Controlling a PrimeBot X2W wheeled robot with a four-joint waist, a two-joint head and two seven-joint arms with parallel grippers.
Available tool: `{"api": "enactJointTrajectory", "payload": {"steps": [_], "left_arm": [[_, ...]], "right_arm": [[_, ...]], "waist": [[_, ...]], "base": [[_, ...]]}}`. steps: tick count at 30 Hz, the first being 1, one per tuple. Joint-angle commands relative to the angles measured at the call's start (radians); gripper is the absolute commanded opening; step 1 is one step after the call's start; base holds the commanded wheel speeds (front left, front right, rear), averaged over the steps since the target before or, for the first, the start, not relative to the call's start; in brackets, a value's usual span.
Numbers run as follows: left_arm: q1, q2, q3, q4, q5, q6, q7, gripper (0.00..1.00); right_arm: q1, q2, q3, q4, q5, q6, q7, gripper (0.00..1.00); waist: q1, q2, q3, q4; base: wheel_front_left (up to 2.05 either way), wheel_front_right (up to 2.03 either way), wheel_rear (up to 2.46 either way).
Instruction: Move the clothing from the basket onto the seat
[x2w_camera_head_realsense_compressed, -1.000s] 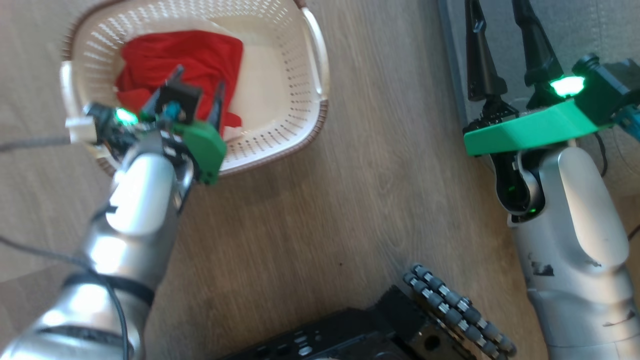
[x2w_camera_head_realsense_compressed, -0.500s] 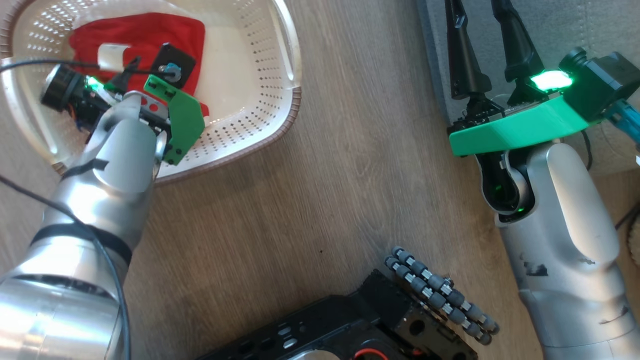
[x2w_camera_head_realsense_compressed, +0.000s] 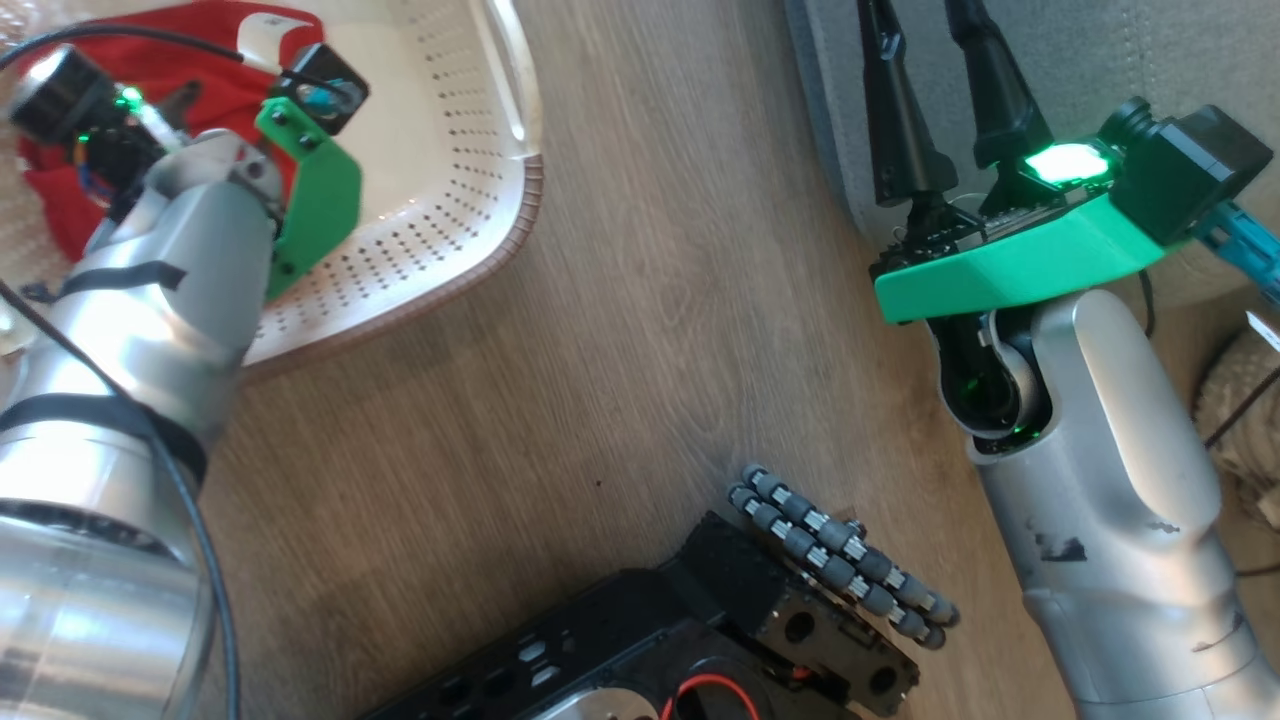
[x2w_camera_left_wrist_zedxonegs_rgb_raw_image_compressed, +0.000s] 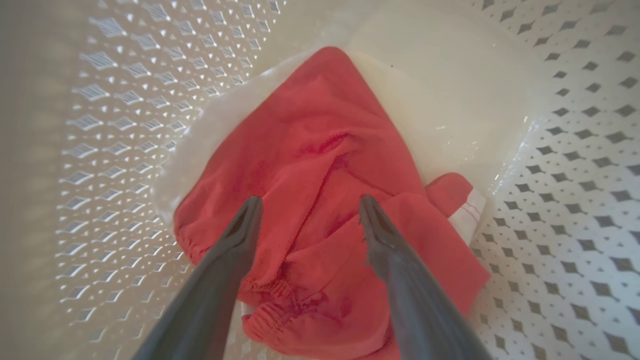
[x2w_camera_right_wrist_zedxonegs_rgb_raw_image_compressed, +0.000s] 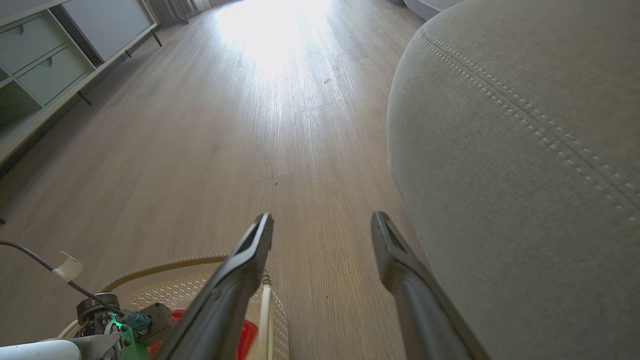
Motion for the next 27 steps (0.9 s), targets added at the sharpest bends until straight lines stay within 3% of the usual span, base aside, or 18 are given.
{"api": "enactJointTrajectory", "payload": {"steps": [1, 13, 25, 26, 27], "left_arm": [[-0.004, 0.028, 0.0, -0.011, 0.01, -0.001, 0.018, 1.0], [-0.001, 0.074, -0.085, -0.006, 0.059, -0.044, 0.144, 1.0], [0.015, 0.023, -0.133, -0.006, 0.061, -0.028, 0.163, 1.0], [0.016, 0.022, -0.135, -0.006, 0.059, -0.026, 0.164, 0.95], [0.017, 0.022, -0.136, -0.005, 0.057, -0.024, 0.167, 0.8]], "right_arm": [[0.016, 0.006, 0.015, -0.033, 0.012, 0.0, -0.006, 1.0], [0.039, 0.006, 0.011, -0.062, 0.042, 0.0, -0.006, 1.0], [0.059, 0.006, 0.002, -0.082, 0.059, 0.0, -0.006, 1.0], [0.059, 0.006, 0.001, -0.082, 0.059, 0.0, -0.006, 1.0], [0.059, 0.006, 0.002, -0.082, 0.059, 0.0, -0.006, 1.0]], "waist": [[-0.0001, 0.0001, 0.018, -0.016], [-0.0001, 0.0001, 0.051, -0.002], [-0.0001, 0.0001, 0.074, -0.001], [-0.0001, 0.0001, 0.074, -0.001], [-0.0001, 0.0001, 0.074, -0.001]], "base": [[0.0, 0.0, 0.0], [0.0, 0.0, 0.0], [0.0, 0.0, 0.0], [0.0, 0.0, 0.0], [0.0, 0.0, 0.0]]}}
